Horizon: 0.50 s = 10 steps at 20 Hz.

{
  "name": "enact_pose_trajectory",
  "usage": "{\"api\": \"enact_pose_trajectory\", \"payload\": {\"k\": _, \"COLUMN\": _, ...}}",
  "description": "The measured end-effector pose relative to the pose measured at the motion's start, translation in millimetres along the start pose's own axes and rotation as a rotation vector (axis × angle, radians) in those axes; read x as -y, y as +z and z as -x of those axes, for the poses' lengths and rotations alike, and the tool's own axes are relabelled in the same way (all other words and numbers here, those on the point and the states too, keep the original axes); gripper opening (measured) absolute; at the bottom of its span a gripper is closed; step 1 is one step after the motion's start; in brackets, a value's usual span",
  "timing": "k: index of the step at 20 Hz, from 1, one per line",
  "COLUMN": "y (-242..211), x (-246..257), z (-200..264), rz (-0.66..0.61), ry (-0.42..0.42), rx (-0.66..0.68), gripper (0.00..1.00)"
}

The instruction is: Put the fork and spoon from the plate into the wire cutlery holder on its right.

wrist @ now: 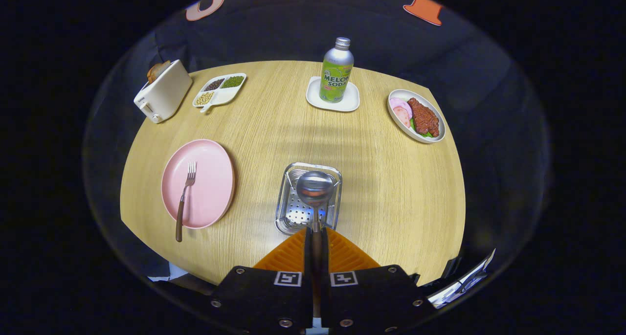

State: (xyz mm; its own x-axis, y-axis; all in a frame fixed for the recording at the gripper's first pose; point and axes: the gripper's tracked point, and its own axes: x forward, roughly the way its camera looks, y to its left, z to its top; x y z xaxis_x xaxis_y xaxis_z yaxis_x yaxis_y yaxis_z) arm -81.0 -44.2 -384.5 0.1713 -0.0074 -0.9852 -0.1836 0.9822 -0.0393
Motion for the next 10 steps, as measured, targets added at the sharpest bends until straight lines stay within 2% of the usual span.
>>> {"api": "enact_pose_trajectory", "payload": {"k": 5, "y": 13, "x": -6, "z": -12, "rz": -0.017, "ry": 0.019, "rx": -0.006, "gripper": 0.09}}
{"api": "enact_pose_trajectory", "payload": {"k": 10, "y": 36, "x": -7, "z": -13, "rz": -0.03, "ry": 0.005, "rx": 0.095, "gripper": 0.09}}
